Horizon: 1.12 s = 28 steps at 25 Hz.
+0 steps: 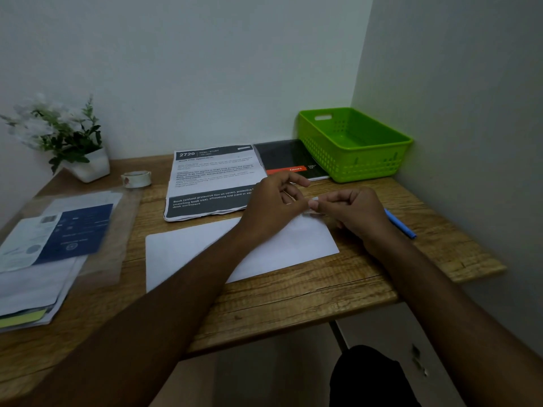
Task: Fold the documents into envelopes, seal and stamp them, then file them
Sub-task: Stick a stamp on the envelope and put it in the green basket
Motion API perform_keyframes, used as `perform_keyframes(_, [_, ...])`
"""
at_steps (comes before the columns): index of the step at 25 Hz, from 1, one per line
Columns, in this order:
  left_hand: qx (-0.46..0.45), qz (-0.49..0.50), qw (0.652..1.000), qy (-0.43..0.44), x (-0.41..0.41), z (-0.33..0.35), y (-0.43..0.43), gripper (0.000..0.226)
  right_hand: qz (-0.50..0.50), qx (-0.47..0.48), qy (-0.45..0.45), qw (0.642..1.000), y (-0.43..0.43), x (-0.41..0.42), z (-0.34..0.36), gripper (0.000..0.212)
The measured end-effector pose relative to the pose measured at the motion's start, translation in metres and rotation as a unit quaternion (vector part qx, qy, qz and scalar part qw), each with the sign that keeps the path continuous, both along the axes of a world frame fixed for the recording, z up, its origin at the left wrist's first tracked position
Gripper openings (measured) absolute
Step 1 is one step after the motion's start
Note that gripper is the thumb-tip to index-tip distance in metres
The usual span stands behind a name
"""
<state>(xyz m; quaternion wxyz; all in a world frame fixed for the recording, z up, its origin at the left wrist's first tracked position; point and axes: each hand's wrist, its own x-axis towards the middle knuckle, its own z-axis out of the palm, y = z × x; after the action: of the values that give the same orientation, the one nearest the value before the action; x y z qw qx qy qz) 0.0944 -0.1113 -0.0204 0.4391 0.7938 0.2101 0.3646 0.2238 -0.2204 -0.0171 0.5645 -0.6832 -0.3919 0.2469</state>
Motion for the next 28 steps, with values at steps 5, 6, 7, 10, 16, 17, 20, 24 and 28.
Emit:
perform_keyframes(5, [-0.01,-0.001,1.0,-0.011,0.002,0.001,0.001,0.025,0.018,0.018,0.009,1.0,0.002,0.001,-0.002,0.014])
perform_keyframes(6, [-0.01,-0.002,1.0,-0.015,0.002,0.002,0.001,0.024,0.017,0.015,0.004,1.0,0.003,0.002,-0.003,0.016])
perform_keyframes(7, [-0.01,-0.005,1.0,-0.02,0.002,0.003,0.001,0.024,0.019,0.013,-0.001,1.0,0.004,0.003,-0.005,0.018])
perform_keyframes(10, [-0.016,-0.008,0.999,-0.034,0.002,0.005,0.0,0.024,0.038,0.013,-0.009,0.999,0.005,0.003,-0.005,0.023])
perform_keyframes(16, [0.001,-0.006,0.999,-0.037,-0.001,0.006,-0.002,0.023,0.069,0.022,-0.009,0.997,0.005,0.001,-0.005,0.022])
perform_keyframes(17, [0.006,-0.003,0.999,-0.037,-0.001,0.008,-0.002,0.023,0.073,0.025,0.002,0.997,0.004,0.002,-0.005,0.021])
perform_keyframes(20, [0.016,0.009,0.999,-0.036,-0.002,0.01,-0.001,0.023,0.082,0.025,0.033,0.996,0.003,0.002,-0.005,0.024])
perform_keyframes(24, [0.034,0.013,0.999,-0.018,-0.001,0.008,-0.001,0.021,0.078,0.03,0.038,0.996,0.002,0.001,-0.002,0.018])
perform_keyframes(28, [0.06,0.028,0.998,-0.01,-0.002,0.008,-0.001,0.021,0.1,0.024,0.058,0.993,0.0,0.002,-0.003,0.027])
